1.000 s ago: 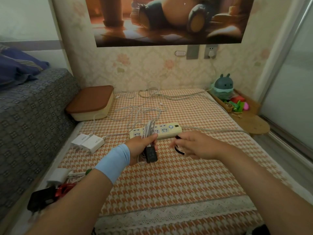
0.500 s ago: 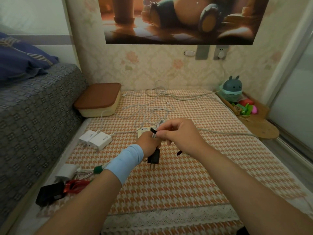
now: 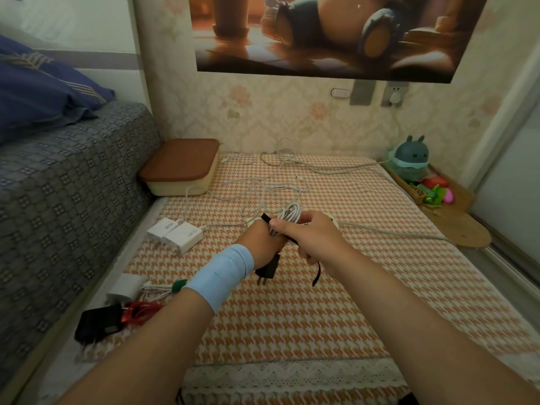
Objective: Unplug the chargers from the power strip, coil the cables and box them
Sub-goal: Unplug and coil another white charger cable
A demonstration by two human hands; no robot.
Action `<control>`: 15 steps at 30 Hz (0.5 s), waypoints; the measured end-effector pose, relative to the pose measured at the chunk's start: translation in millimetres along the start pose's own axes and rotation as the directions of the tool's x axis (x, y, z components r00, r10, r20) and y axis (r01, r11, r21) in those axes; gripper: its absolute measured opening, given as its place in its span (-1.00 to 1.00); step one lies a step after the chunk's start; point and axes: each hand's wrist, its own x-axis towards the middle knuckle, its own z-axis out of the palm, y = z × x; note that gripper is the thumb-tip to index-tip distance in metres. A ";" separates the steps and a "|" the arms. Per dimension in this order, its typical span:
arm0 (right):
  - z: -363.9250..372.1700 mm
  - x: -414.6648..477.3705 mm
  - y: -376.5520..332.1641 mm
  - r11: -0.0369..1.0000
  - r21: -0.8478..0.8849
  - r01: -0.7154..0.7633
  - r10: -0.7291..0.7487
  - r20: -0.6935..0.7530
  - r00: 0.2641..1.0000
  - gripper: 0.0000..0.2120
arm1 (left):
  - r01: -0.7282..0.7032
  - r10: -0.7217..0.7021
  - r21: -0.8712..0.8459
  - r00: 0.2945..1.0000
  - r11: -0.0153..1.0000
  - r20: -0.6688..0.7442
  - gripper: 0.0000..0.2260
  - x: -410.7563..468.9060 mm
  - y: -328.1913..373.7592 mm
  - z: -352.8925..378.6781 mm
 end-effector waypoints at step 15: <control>18.3 2.9 2.7 0.997 -0.061 -0.043 0.042 -0.018 0.999 -0.48 | -0.014 0.008 0.208 1.000 0.978 0.027 -0.78 -6.2 -4.2 -7.0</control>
